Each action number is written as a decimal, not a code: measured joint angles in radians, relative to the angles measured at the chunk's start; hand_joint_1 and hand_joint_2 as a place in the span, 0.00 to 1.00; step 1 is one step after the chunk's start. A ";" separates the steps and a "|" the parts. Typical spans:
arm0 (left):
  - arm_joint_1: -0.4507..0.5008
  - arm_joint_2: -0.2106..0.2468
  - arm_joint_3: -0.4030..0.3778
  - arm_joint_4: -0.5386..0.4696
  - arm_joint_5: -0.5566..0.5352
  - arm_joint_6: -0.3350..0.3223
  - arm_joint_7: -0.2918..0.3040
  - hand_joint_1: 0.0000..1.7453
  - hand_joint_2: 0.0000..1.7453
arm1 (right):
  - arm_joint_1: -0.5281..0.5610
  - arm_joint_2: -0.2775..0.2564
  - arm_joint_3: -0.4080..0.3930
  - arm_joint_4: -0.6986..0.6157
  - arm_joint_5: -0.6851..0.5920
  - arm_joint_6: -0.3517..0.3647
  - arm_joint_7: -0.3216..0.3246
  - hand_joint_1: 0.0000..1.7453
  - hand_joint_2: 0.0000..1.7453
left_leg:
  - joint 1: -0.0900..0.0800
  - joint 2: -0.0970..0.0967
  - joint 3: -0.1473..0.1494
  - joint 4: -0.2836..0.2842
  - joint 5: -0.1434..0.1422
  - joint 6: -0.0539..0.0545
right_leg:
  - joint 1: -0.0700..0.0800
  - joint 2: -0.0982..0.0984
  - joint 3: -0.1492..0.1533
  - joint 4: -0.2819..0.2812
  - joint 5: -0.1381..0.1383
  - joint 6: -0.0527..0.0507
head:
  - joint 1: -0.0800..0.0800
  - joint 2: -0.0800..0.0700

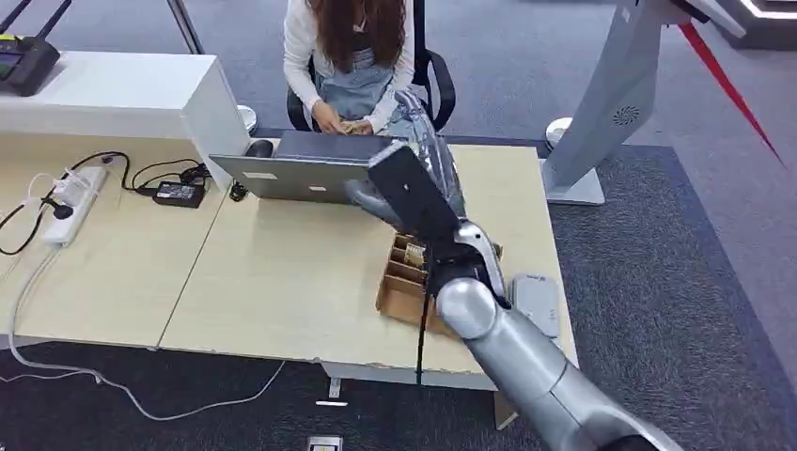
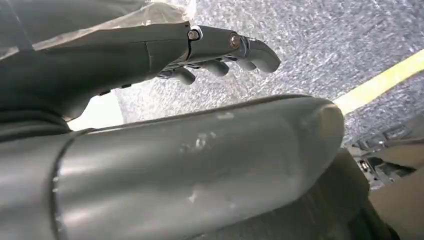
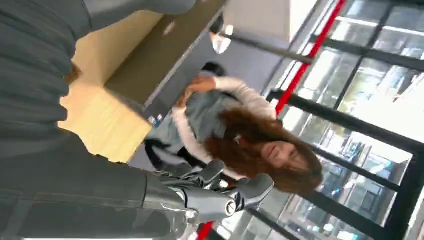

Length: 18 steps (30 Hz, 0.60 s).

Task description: Pass the card to the sensor for recognition and then transmit it.

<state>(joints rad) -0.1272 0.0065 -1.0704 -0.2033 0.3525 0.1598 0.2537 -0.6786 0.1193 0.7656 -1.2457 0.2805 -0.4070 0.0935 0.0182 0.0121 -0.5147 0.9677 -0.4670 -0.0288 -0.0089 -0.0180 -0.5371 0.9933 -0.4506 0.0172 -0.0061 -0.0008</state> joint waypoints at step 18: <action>0.001 -0.002 0.019 0.000 0.008 0.010 0.008 0.00 0.00 | 0.267 -0.142 -0.080 -0.384 -0.181 -0.024 -0.131 0.00 1.00 | 0.000 0.001 0.000 0.000 0.000 0.000 | 0.000 0.001 0.000 0.000 0.000 0.000 | 0.000 0.000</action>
<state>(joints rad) -0.1263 0.0050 -1.0510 -0.2037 0.3609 0.1694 0.2617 -0.4113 -0.0229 0.6859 -1.6301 0.0992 -0.4311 -0.0370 0.0183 0.0127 -0.5149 0.9676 -0.4672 -0.0286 -0.0090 -0.0171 -0.5369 0.9932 -0.4505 0.0172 -0.0061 -0.0008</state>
